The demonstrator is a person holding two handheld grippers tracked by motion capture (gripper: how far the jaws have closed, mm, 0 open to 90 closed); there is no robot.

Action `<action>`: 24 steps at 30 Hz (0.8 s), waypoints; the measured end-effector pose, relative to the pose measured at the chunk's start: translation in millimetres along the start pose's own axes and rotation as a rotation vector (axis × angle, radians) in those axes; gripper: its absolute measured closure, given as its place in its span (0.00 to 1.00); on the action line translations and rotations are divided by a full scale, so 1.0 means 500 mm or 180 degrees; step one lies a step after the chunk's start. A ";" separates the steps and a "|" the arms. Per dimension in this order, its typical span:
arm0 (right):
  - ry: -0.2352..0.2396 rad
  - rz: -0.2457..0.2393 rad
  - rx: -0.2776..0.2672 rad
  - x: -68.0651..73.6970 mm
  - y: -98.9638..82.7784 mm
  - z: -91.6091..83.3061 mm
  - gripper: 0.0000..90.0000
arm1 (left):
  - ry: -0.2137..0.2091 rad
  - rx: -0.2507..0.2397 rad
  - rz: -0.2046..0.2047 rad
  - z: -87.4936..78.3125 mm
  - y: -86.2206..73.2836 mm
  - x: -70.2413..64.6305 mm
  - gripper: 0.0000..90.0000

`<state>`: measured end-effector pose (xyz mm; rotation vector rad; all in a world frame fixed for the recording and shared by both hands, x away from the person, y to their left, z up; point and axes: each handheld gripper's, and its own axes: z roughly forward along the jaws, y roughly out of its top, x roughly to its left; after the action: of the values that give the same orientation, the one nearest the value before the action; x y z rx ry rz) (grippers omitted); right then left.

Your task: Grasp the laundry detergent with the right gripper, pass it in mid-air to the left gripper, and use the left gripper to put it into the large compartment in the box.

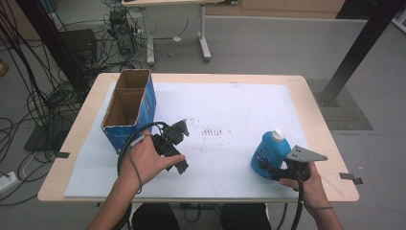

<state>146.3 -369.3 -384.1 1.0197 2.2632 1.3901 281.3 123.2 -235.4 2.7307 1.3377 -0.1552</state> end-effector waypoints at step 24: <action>0.0022 0.0073 -0.0034 -0.008 -0.004 0.000 0.46 | -0.0022 -0.0009 0.0003 0.007 0.015 0.008 0.08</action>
<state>148.2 -372.6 -386.4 1.0424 2.2534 1.4154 289.7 121.3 -238.9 2.7259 1.3341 -0.1625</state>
